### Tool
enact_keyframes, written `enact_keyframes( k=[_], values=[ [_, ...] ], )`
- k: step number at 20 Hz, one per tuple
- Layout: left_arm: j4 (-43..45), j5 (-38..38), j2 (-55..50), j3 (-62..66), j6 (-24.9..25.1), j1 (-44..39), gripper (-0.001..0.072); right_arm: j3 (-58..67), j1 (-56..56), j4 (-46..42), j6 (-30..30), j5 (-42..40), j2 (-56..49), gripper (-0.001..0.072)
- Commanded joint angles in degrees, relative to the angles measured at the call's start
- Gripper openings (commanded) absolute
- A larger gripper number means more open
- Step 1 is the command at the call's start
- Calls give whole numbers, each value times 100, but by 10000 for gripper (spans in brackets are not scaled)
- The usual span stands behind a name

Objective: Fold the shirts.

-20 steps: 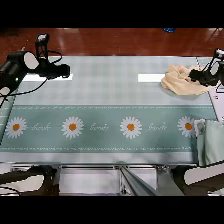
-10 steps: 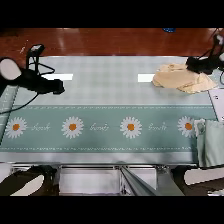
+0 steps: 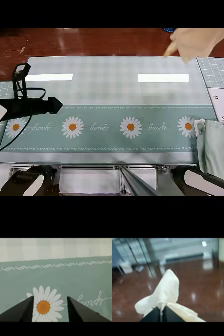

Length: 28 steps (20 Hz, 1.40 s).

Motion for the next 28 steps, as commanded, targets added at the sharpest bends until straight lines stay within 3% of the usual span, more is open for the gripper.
enact_keyframes(
  k=[1, 4, 6, 9, 14, 19, 23, 27, 28],
  values=[
    [-17, 372, 116, -267, -188, 55, 508, 481, 2, 562, -350, 595, 535, 21],
    [-22, 579, 120, -254, -417, 393, 508, 472, 33, 946, -422, 1932, 671, 21],
    [-114, 566, 127, -256, -584, 629, 508, 275, 487, 870, -490, 2159, 678, 21],
    [-192, 538, 127, -256, -584, 682, 508, -636, 1897, 662, -535, 1838, 678, 21],
    [-214, 321, 127, -256, -581, 682, 508, -2164, 3901, -155, -149, 282, 632, 21],
    [-236, 247, 127, -256, -581, 682, 508, -3316, 4881, -155, 365, -437, 240, 21],
    [-236, 256, 127, -256, -586, 682, 508, -3698, 5340, -142, 625, -680, -756, 21],
    [-273, 251, 127, -256, -586, 682, 508, -3696, 5497, 592, 745, -887, -1764, 22],
    [-352, 254, 127, -256, -584, 682, 508, -3696, 5497, 946, 719, -887, -1921, 90]
  ],
)
